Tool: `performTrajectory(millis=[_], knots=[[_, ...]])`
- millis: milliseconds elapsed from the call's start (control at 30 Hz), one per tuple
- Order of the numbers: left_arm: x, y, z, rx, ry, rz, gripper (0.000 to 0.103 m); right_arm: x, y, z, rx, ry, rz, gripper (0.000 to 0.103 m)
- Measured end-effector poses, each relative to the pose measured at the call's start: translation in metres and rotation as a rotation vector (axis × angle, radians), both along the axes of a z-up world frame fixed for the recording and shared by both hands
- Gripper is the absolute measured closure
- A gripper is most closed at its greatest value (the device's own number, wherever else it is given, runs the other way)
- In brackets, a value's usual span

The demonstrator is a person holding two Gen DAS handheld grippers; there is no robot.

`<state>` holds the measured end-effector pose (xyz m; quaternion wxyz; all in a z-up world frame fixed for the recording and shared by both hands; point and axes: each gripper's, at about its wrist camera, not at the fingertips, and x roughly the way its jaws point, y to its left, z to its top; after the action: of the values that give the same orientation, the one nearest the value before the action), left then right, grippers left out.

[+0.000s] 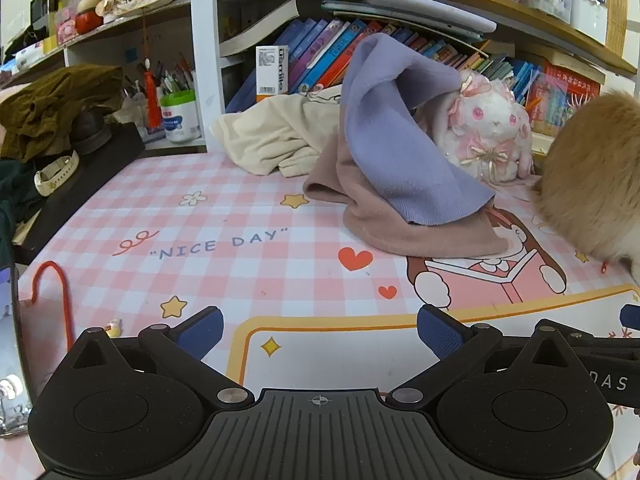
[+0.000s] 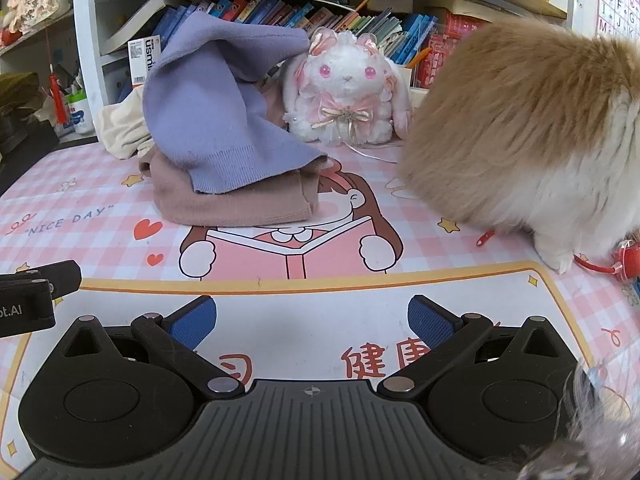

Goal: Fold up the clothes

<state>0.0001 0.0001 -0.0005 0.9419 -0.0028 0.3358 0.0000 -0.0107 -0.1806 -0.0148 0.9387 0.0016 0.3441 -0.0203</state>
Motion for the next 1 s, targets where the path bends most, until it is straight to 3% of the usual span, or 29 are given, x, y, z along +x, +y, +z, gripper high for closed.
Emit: performTrajectory(millis=[1000], knots=[[0.0024,0.0013,-0.0067,-0.016,0.035,-0.001,0.000,0.0046,0.0002,-0.0031,-0.003,0.018,0.004,0.000]])
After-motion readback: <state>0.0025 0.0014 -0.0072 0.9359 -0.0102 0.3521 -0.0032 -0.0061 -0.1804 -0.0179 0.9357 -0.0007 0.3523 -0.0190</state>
